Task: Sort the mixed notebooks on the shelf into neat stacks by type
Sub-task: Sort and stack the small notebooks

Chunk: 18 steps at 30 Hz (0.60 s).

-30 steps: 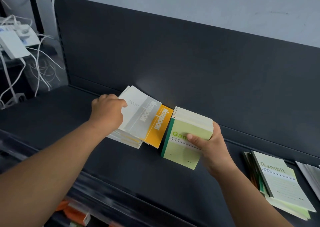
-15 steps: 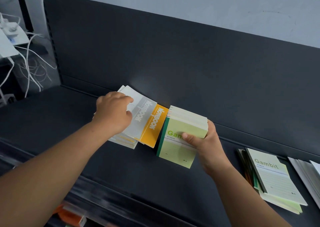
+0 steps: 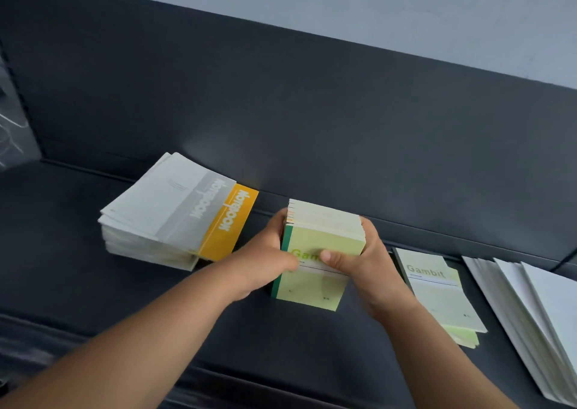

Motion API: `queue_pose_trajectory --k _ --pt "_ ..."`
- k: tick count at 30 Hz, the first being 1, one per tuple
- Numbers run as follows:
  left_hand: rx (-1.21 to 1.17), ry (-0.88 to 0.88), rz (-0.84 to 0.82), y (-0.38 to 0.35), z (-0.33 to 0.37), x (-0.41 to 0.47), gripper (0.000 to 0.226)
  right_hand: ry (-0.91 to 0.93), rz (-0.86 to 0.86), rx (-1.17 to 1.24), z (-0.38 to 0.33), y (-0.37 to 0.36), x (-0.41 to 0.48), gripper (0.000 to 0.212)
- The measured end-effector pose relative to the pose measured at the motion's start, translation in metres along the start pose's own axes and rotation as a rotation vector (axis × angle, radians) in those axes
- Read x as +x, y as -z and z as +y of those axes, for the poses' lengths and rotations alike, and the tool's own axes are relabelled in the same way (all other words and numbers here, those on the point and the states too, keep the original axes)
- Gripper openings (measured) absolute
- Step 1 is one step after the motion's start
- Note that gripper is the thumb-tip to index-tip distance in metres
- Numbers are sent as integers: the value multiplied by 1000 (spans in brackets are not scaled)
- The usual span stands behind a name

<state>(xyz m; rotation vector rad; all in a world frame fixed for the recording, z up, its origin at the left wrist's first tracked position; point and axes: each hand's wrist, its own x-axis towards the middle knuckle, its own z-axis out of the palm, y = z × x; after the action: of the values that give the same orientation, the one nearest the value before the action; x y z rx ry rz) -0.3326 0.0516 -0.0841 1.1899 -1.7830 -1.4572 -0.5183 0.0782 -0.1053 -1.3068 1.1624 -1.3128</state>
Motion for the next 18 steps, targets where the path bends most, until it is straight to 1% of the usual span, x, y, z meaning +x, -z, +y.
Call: queue_pose_trajectory --k 2,4,7,10,15,18 --pt "-47 -1 1 -9 -2 2 78 -1 -13 -11 1 6 -4 79" --pt "-94 -5 16 -14 -4 3 82 15 -72 -3 3 5 -9 84" --pt "-117 -2 -4 -13 -6 3 85 36 -148 20 6 1 -14 83" --pt "-103 3 -14 -13 -7 3 88 35 -136 1 8 0 -12 85" --pt "-43 14 -13 -12 -6 5 90 27 -114 -103 13 5 -9 83" --pt "6 24 -31 -10 -9 5 83 -11 -86 -170 17 9 -10 77"
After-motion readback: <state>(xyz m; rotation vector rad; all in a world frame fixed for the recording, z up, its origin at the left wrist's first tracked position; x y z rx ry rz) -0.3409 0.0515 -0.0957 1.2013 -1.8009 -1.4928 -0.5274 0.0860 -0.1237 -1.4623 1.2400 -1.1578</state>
